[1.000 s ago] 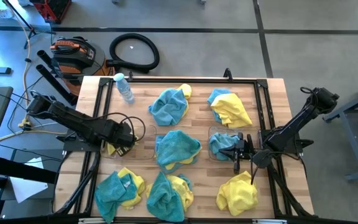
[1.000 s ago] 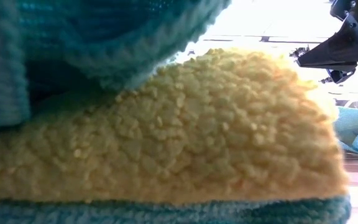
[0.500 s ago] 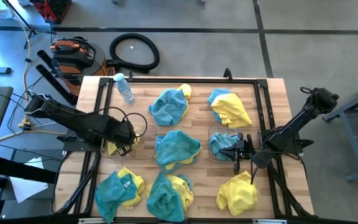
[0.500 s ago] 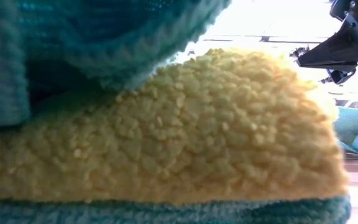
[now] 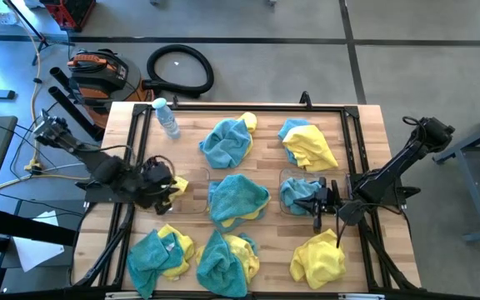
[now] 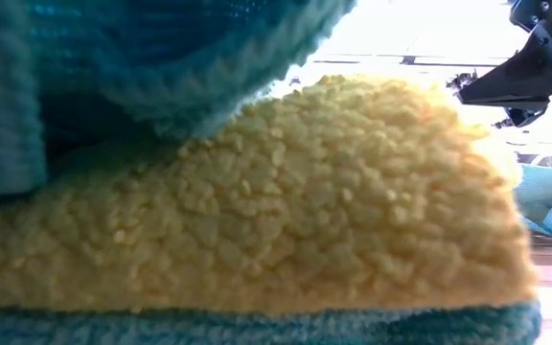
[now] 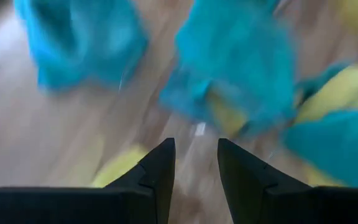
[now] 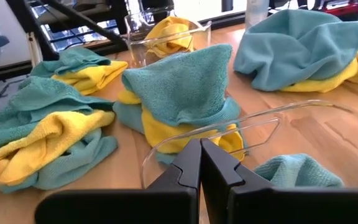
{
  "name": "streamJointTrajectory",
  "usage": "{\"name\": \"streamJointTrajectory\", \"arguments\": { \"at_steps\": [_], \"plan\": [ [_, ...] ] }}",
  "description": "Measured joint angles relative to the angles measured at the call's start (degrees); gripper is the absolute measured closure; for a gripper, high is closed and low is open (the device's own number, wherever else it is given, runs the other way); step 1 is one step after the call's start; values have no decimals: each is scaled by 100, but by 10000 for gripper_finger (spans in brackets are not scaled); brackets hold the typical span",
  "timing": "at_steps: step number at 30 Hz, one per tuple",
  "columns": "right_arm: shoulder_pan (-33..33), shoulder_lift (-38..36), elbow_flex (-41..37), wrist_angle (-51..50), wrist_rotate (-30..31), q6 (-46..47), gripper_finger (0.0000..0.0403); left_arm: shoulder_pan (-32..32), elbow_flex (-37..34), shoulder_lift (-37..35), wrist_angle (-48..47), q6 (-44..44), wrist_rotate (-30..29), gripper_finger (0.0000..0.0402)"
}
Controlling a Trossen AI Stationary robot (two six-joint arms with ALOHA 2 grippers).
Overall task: Sort microfiber towel by color & place in baskets
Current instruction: Put the blue microfiber cloth into the right transparent bin
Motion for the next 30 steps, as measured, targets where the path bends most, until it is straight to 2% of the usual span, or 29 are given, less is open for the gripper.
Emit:
{"name": "streamJointTrajectory", "arguments": {
  "at_steps": [4, 6, 9, 12, 17, 20, 24, 30],
  "plan": [
    [-184, 2, 0, 293, 249, 244, 403, -600, -25, -45, 739, 576, -1079, 291],
    [-383, 11, 0, 543, -40, 70, 403, -761, -167, -34, 1237, 938, -1364, 291],
    [-753, 121, 0, 1078, -498, -331, 403, -746, -578, -22, 2217, 1545, -1479, 291],
    [-1128, 301, 143, 1410, -845, -821, 402, -556, -1084, -27, 3395, 2111, -1230, 291],
    [-1624, 759, 982, 1287, -1454, -1642, 402, 20, -1952, -27, 5613, 3227, -83, 291],
    [-1860, 1129, 1740, 698, -1694, -2048, 402, 394, -2254, -28, 6360, 3741, 459, 291],
    [-2174, 1756, 2951, -968, -1851, -2031, 398, 855, -2404, -108, 6470, 3939, 843, 291],
    [-2574, 2804, 4733, -3157, -1865, -1821, 343, 1307, -2553, -428, 6436, 4250, 1014, 291]
  ]
}}
